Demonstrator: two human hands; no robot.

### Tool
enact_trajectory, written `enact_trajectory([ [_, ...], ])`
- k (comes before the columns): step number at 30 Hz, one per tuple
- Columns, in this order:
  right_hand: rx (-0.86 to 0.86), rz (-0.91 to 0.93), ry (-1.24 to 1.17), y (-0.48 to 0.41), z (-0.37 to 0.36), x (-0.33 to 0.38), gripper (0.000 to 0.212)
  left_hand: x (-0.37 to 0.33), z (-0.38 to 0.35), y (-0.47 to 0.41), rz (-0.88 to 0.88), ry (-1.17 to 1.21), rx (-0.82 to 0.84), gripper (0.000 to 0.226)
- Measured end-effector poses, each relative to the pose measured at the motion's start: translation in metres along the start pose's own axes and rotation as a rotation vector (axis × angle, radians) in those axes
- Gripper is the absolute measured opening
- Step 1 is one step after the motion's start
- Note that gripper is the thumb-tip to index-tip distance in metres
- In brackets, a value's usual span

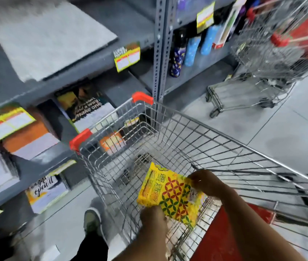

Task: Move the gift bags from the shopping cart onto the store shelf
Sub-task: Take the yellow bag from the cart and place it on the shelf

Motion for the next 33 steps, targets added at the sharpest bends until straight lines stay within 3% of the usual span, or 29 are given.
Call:
enact_trajectory([
  [2, -0.079, 0.06, -0.164, 0.01, 0.014, 0.016, 0.01, -0.019, 0.014, 0.011, 0.051, 0.229, 0.047, 0.034],
  [5, -0.177, 0.126, -0.35, 0.024, 0.029, 0.045, 0.028, -0.059, 0.051, 0.022, -0.053, 0.592, 0.017, 0.018],
  [9, -0.225, 0.182, -0.584, 0.034, 0.042, 0.093, 0.031, -0.116, 0.105, 0.048, -0.327, 0.754, 0.035, 0.031],
  [13, -0.176, 0.221, -0.773, 0.045, 0.051, 0.15, 0.03, -0.162, 0.166, 0.086, -0.595, 0.776, 0.043, 0.031],
  [17, -0.148, 0.327, -0.795, 0.061, 0.061, 0.204, 0.009, -0.185, 0.219, 0.117, -0.742, 0.8, 0.114, 0.025],
  [20, -0.095, 0.413, -0.804, 0.071, 0.066, 0.244, 0.009, -0.192, 0.256, 0.126, -0.845, 0.812, 0.109, 0.018],
  [24, -0.037, 0.441, -0.792, 0.073, 0.064, 0.285, 0.013, -0.193, 0.294, 0.134, -0.862, 0.847, 0.063, 0.021],
  [30, 0.065, 0.486, -0.731, 0.055, 0.038, 0.36, 0.013, -0.18, 0.367, 0.126, -0.844, 0.972, -0.047, 0.002],
  [33, 0.108, 0.509, -0.704, 0.039, 0.013, 0.409, 0.013, -0.164, 0.416, 0.115, -0.855, 1.01, -0.129, 0.014],
])
Point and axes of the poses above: each hand's wrist, its own y-axis away from the middle knuckle, its own z-axis out of the back of the hand, x = y × z, the point moved 2 cm from there along -y, towards the middle knuckle, and after that the axes turned 1 degree about x, right-handed, at the moved point
